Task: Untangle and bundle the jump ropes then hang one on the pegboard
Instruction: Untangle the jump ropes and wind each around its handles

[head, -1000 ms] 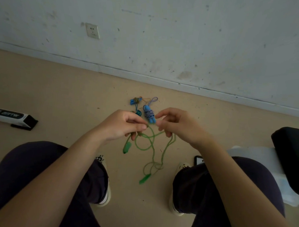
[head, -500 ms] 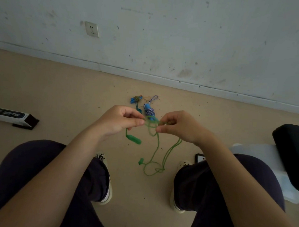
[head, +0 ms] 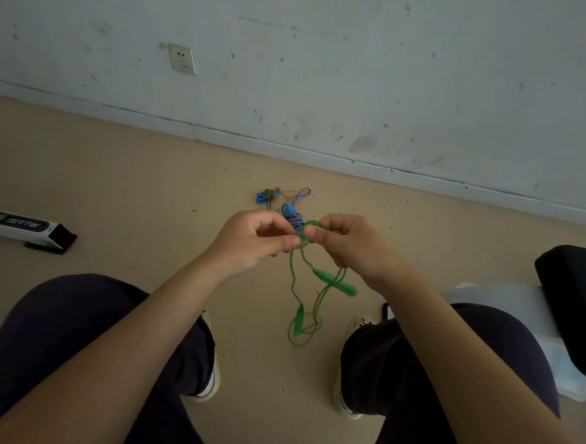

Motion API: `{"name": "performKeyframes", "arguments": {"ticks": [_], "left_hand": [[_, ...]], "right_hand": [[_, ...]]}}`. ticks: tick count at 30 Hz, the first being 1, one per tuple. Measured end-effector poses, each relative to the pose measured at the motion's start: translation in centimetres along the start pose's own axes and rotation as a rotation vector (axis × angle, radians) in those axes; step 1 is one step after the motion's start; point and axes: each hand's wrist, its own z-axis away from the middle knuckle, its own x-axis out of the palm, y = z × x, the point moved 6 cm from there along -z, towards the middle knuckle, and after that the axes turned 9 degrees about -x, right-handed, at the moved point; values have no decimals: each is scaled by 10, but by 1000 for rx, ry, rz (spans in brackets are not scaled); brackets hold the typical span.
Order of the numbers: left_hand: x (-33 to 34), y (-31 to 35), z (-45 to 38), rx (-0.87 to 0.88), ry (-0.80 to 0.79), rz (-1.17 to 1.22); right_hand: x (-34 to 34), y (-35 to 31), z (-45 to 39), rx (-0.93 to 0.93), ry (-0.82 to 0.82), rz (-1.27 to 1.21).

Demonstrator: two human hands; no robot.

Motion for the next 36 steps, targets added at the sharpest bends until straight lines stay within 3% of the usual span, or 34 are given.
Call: {"name": "performKeyframes", "arguments": {"ticks": [3,6,9,11,14,16,24,29,33,36], "left_hand": [[-8,0,-2,-41,-3,109],[-20,1,-3,-115,-2,528],[-21,5,-2,-157,-80,703],[-15,5,0,-178,-145,642],[-14,0,-1,-166,-82,176],[-14,-3,-3,-141,-37,40],[-19,-5,-3,-112,117,135],[-14,-1,-2,-174,33,467],[-11,0,-2,-147,14,298],[0,1,1,-132,-66,297]], "right_hand": [[-3,-1,0,7,-8,-2],[-17,-5,0,8,36,-17],[-22,-8,0,-17,17,28],[-18,-6,0,-27,4,49],[-15,-3,0,-44,20,41],[-15,-2,-1,-66,21,97],[-7,4,-3,-77,-42,185],[-8,7,-6,-63,-10,125],[-6,2,-5,-86,-33,-25],[4,-1,-2,-101,-89,-28]]}}
